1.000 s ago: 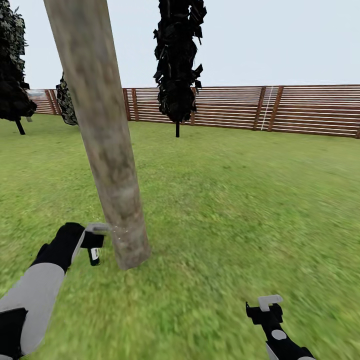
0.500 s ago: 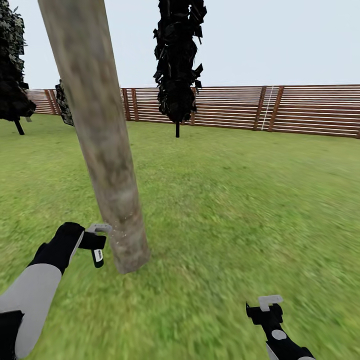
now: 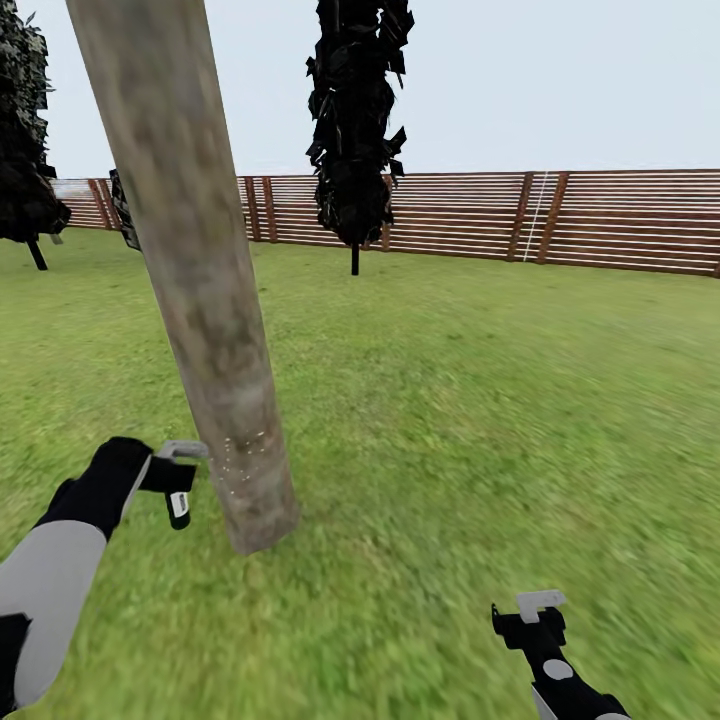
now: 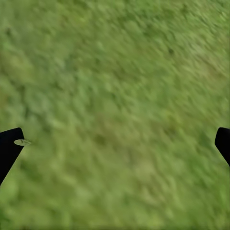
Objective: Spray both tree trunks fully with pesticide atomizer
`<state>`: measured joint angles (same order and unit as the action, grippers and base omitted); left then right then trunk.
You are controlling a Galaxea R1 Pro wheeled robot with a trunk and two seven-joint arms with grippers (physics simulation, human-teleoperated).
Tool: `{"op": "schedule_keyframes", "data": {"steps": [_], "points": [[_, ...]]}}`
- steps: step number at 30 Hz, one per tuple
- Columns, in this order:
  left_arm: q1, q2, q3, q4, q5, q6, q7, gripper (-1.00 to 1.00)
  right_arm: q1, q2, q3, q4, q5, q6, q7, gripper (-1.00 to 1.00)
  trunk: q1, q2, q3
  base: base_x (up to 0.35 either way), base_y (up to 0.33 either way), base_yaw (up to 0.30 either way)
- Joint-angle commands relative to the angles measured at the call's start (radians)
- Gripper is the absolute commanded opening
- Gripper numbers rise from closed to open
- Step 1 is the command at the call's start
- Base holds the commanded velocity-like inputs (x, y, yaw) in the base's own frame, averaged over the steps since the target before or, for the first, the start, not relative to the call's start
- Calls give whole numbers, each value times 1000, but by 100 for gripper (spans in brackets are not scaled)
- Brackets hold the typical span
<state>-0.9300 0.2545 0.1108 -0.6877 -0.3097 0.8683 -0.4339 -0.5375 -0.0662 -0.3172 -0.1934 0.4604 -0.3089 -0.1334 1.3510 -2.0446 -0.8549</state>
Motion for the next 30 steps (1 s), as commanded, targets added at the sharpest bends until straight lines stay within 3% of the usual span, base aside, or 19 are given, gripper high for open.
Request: {"op": "schedule_keyframes", "data": {"steps": [1,7,13,18,30], "points": [[1,1,4,-1,-9,3,-9,-100,-1,0,-6,2,11,-4,-3,100,0,0,-1,0,0,0],[-7,19,7,-1,-8,6,-10,-100,-1,0,-6,2,11,-4,-3,100,0,0,-1,0,0,0],[-10,-24,0,-3,-5,8,-9,-100,-1,2,-6,2,11,-4,-3,100,0,0,-1,0,0,106],[3,-17,0,-41,-7,9,-9,-100,-1,2,-6,2,11,-4,-3,100,0,0,-1,18,-18,133],[13,-24,-1,-45,-9,6,-4,-100,-1,2,-6,2,11,-4,-3,100,0,0,-1,-11,-252,2]]}}
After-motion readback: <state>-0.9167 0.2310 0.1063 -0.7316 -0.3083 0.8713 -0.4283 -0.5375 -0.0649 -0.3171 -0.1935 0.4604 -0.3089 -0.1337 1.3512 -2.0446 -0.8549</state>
